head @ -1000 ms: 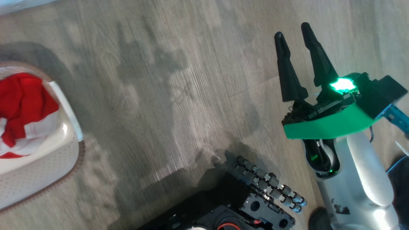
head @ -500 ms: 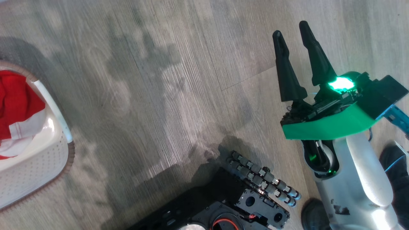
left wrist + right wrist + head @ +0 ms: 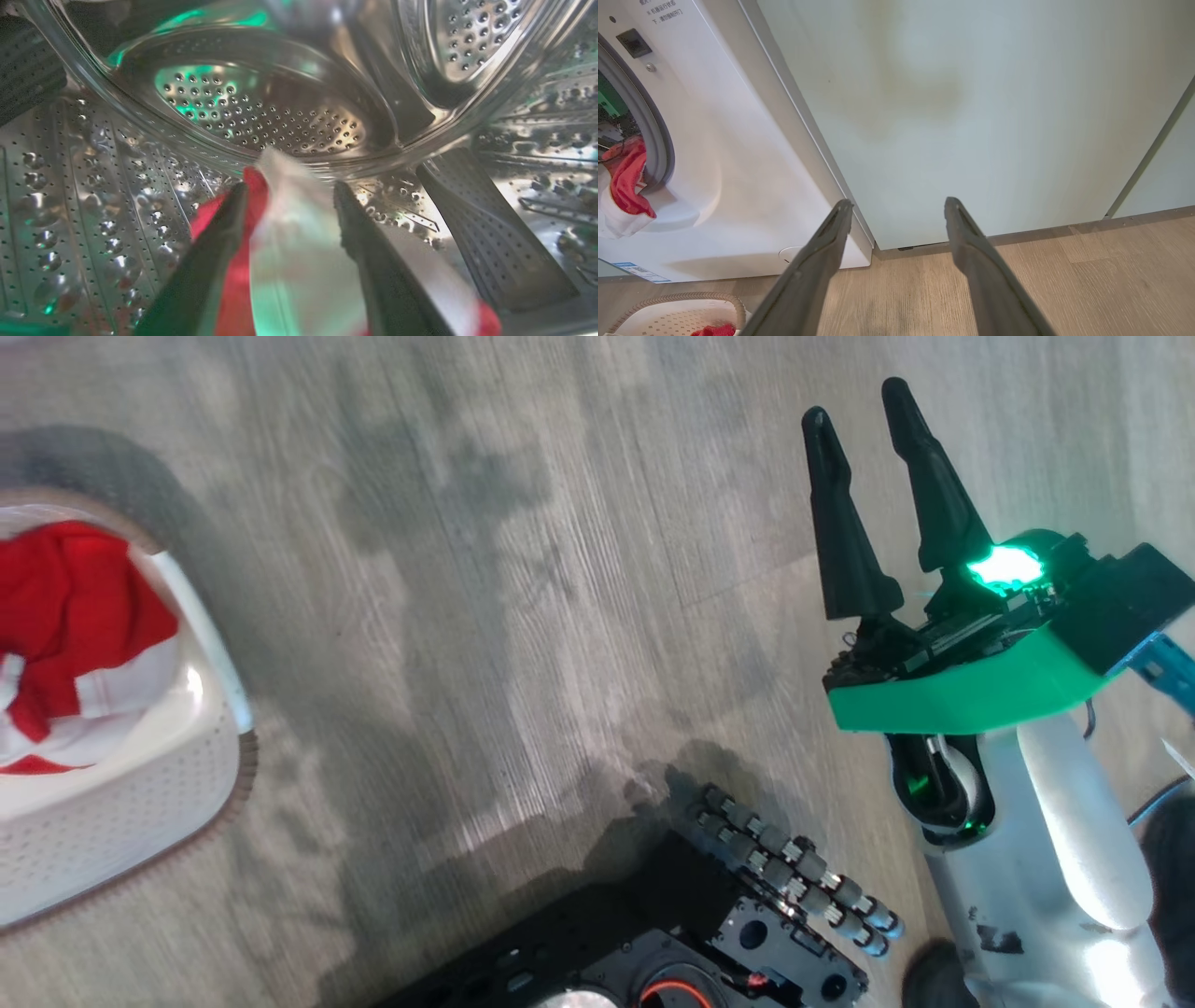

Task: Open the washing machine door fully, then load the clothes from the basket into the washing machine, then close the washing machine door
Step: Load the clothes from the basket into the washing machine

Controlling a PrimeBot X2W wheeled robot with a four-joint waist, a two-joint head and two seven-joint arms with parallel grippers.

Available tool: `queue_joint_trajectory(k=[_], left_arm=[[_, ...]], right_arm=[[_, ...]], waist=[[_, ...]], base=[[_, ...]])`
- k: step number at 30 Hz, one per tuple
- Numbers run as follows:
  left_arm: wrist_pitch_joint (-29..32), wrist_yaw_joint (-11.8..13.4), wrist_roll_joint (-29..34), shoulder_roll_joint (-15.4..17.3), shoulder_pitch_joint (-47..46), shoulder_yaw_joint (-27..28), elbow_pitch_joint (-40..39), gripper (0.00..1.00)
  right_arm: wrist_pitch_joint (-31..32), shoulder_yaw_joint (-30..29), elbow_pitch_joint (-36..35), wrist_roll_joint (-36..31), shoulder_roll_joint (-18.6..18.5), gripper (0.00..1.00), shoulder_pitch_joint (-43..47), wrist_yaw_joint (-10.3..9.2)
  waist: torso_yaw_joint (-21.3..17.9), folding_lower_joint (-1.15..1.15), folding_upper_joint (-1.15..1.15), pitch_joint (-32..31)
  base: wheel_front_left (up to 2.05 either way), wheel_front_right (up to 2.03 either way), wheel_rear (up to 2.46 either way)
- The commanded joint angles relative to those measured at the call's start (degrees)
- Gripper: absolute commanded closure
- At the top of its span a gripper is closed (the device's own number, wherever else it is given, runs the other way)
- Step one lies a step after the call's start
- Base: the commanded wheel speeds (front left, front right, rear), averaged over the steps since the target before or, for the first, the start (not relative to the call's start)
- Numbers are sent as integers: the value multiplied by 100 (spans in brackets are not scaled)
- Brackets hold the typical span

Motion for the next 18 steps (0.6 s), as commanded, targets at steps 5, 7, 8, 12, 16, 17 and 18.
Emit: queue_joint_trajectory(k=[5, 7, 8, 12, 16, 17, 18], left_arm=[[-250, -109, -189, 31, 457, 10, -158, 0], [-373, -104, -269, -55, 632, 43, -220, 0], [-431, -83, -300, -103, 734, 54, -259, 0], [-612, 37, -364, -258, 1222, 46, -531, 0], [-769, 208, -483, -369, 1868, 101, -996, 0], [-769, 208, -483, -369, 1868, 101, -996, 0], [-793, 254, -537, -394, 2067, 134, -1151, 0]], right_arm=[[-37, -18, -123, -176, -10, 0, 109, 0], [-37, -31, -107, -236, -10, 0, 113, 0], [-37, -39, -93, -268, -10, 0, 115, 0], [-37, -74, -31, -390, -10, 0, 130, 0], [-37, -130, 38, -502, -10, 0, 168, 0], [-37, -130, 38, -502, -10, 0, 168, 0], [-37, -137, 57, -524, -10, 0, 183, 0]], waist=[[274, 0, 0, -294], [359, 0, 0, -379], [407, 0, 0, -425], [582, 0, 0, -621], [746, 0, 0, -862], [746, 0, 0, -862], [779, 0, 0, -925]], base=[[0, 0, 0], [0, 0, 0], [0, 0, 0], [0, 0, 0], [0, 0, 0], [0, 0, 0], [0, 0, 0]])
